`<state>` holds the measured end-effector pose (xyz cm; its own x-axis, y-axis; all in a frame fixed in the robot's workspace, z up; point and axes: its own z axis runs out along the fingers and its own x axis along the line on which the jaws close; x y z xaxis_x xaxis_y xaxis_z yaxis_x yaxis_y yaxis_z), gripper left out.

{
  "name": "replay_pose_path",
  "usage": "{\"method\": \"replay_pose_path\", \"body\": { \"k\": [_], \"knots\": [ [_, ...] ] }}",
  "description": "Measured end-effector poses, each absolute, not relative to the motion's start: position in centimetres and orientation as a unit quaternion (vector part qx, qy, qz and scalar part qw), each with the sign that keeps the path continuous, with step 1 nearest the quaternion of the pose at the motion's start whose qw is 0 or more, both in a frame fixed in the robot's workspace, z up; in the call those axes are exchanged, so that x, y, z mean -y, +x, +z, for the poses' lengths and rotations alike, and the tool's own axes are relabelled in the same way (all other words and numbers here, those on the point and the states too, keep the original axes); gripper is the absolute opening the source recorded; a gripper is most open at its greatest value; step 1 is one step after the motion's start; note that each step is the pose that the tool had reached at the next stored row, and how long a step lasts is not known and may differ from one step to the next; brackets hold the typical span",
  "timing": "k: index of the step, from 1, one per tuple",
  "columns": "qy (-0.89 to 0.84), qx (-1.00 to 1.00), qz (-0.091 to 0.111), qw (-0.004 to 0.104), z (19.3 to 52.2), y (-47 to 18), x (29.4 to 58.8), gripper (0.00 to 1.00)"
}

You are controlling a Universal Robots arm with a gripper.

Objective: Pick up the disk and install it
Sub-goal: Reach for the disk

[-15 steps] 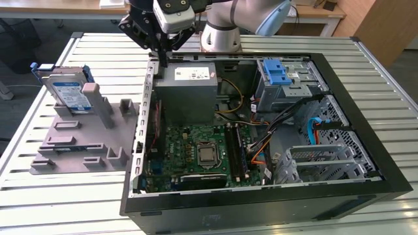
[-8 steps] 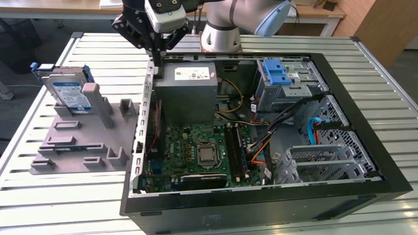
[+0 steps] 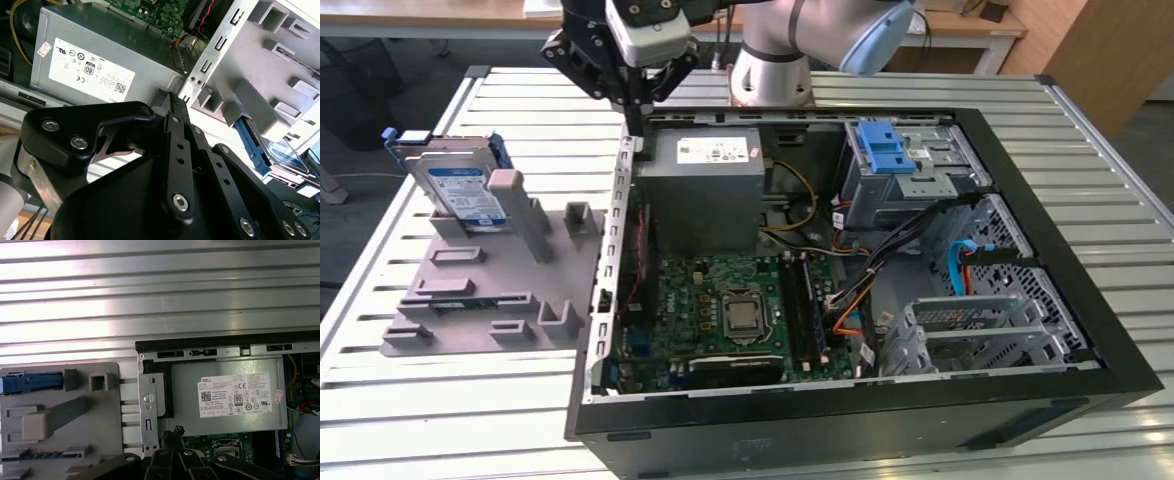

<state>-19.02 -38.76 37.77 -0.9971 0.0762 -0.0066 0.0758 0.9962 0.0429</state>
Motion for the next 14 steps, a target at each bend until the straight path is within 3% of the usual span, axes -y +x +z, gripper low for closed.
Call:
{"method": "replay_pose_path", "body": {
  "k": [14],
  "knots": [
    [0.038,-0.999,0.021,0.004,37.76,-19.67,38.75,0.11]
  ]
}}
